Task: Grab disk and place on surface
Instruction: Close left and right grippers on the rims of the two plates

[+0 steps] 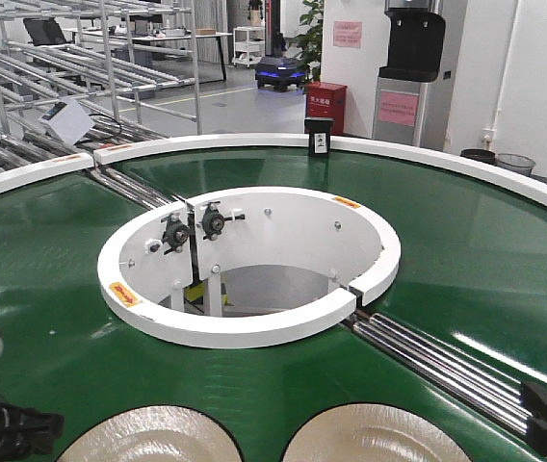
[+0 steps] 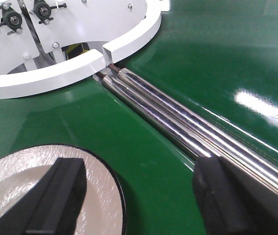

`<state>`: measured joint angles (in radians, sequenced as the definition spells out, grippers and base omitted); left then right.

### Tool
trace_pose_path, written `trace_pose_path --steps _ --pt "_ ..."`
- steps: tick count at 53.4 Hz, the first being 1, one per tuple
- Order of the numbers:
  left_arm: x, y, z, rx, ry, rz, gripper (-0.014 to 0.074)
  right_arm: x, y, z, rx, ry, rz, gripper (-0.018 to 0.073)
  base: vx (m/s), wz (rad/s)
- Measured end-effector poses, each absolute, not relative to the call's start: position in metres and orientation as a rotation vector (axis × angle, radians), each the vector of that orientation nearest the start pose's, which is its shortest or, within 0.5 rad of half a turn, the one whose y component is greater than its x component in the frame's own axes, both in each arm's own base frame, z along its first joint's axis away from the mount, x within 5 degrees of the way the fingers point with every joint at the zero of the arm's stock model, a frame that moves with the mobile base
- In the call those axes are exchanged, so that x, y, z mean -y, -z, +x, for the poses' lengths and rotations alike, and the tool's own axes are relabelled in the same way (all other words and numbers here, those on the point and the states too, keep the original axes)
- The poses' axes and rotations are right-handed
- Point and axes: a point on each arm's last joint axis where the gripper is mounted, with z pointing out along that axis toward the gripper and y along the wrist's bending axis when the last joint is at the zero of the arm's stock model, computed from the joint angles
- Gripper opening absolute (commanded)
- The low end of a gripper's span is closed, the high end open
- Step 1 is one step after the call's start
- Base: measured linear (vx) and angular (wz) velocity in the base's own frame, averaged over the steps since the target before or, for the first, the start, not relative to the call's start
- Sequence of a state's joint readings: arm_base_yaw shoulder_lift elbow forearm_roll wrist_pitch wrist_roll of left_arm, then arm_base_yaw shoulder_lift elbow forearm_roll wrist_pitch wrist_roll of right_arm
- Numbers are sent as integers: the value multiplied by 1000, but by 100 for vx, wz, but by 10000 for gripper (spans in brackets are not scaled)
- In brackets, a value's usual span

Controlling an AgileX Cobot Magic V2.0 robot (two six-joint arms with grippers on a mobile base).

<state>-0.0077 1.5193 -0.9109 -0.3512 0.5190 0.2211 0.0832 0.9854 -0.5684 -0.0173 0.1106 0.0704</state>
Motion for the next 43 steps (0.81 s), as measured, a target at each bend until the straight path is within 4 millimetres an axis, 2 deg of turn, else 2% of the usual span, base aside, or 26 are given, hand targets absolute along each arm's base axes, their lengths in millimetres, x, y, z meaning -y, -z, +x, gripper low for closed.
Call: trace_pose_path --steps 18,32,39,43 --pt "29 -178 317 -2709 395 176 452 -16 -274 199 -2090 -79 -29 527 0 0" --pt "38 -164 326 -2658 577 321 447 -16 -274 199 -2094 -78 -30 527 0 0" --pt "44 -159 327 -2633 686 360 380 -16 -274 199 -2095 -77 -32 527 0 0" --pt "49 -159 324 -2632 786 372 288 -16 -274 199 -2095 -71 -39 527 0 0"
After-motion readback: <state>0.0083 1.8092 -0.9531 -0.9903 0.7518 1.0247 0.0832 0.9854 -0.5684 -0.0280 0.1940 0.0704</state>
